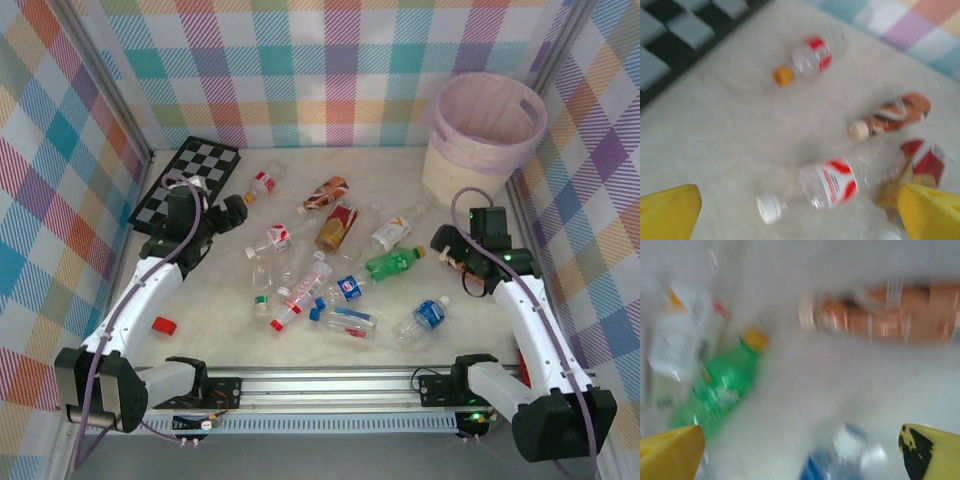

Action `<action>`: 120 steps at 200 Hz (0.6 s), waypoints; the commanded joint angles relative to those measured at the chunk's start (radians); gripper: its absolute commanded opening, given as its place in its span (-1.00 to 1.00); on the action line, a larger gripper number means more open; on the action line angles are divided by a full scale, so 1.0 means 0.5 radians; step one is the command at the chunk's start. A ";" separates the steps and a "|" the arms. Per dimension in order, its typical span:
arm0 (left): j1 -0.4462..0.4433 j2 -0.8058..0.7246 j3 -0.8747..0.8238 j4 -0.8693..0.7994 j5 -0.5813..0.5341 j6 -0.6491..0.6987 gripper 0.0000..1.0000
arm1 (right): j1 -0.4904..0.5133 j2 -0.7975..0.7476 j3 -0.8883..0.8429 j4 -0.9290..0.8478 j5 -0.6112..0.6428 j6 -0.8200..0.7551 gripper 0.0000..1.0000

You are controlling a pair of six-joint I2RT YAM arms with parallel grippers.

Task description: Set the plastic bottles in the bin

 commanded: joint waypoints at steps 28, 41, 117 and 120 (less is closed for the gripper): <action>-0.087 0.082 0.142 -0.401 0.345 -0.131 0.98 | 0.238 -0.002 -0.201 -0.539 -0.448 0.542 1.00; -0.108 0.068 0.111 -0.412 0.324 -0.127 0.98 | 0.283 0.014 -0.307 -0.442 -0.518 0.613 1.00; -0.184 0.125 0.027 -0.357 0.319 -0.193 0.98 | 0.376 0.251 -0.569 0.004 -0.606 0.742 0.69; -0.188 0.132 0.025 -0.353 0.319 -0.196 0.98 | 0.375 0.255 -0.576 0.016 -0.603 0.745 0.67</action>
